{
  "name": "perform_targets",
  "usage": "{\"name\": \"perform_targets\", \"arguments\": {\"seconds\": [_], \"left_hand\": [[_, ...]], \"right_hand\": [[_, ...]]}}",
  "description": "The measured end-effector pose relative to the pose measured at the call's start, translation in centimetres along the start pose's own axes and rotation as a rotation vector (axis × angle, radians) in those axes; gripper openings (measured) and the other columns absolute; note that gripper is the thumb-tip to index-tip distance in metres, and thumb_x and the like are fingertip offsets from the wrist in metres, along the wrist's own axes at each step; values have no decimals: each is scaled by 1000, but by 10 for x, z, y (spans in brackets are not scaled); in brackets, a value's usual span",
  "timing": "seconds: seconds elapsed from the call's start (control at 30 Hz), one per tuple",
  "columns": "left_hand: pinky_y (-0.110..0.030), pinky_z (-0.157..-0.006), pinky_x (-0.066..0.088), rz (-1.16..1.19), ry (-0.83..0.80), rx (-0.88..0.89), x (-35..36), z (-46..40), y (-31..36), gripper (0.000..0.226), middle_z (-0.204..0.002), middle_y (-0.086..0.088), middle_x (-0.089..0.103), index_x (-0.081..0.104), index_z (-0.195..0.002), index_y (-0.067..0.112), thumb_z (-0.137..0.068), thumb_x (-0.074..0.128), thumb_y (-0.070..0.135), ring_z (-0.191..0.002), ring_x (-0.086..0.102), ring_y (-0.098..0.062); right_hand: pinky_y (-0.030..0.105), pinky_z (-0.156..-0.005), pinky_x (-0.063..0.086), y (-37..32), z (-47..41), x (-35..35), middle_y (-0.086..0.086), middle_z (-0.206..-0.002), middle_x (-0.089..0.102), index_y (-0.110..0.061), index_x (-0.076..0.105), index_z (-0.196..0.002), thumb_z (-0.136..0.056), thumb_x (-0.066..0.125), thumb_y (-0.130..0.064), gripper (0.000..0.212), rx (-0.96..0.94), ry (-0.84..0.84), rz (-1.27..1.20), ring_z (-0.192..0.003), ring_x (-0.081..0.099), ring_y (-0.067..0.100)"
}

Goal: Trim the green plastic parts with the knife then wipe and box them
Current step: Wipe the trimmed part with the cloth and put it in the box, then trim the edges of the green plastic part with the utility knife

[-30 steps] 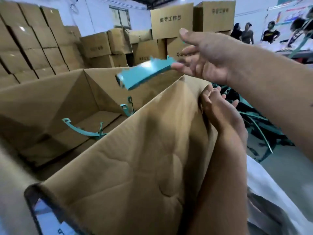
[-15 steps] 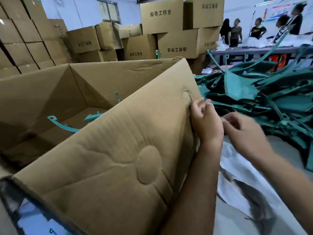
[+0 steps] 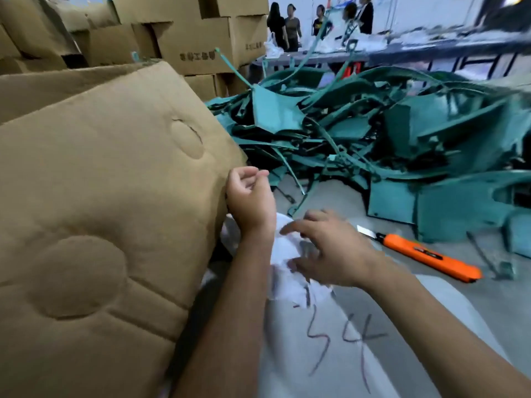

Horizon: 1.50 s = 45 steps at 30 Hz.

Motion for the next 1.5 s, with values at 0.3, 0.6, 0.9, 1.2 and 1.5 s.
{"name": "perform_targets", "arguments": {"seconds": [0.3, 0.6, 0.9, 1.2, 1.5], "left_hand": [[-31, -61, 50, 27, -62, -92, 30, 30, -18, 13, -86, -11, 69, 57, -94, 7, -91, 56, -6, -73, 63, -18], [-31, -65, 51, -211, -235, -229, 52, 39, -51, 10, -79, -13, 68, 62, -81, 13, -83, 54, 7, -72, 61, -28], [-41, -86, 57, -592, -451, 70, 72, 80, -67, 9, -80, 9, 69, 64, -78, 23, -84, 66, 17, -86, 67, -22], [-28, -67, 53, -372, -475, 168, 73, 95, -72, 12, -73, 7, 66, 67, -82, 17, -91, 67, 10, -69, 60, -9], [-56, -80, 58, -337, -550, 33, 72, 93, -81, 8, -81, -4, 68, 67, -86, 13, -93, 65, 9, -76, 61, -17]], "right_hand": [[30, -64, 44, 34, 34, -25, -2, -76, 72, -23, 76, -84, -76, 68, -9, 18, 39, 137, -277, -71, 66, 21], [35, -59, 41, 105, 80, -59, 8, -73, 70, -35, 77, -104, -88, 80, -47, 21, 309, -179, -546, -59, 52, 24], [49, -100, 39, 163, 138, -71, 19, -131, 50, -18, 56, -124, -80, 76, -36, 52, 1023, 1161, 98, -122, 45, 42], [43, -95, 46, 187, 132, -65, 16, -120, 65, -16, 54, -137, -79, 84, -28, 67, 973, 1013, -177, -113, 59, 39], [28, -63, 51, 183, 135, -62, -4, -81, 56, -15, 53, -128, -81, 70, 0, 52, 737, 1312, -743, -61, 56, 11]]}}
Point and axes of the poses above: each hand's wrist, its own z-axis away from the middle knuckle, its own x-axis out of the palm, y = z × x, the point moved 6 cm from there along -z, towards the middle knuckle
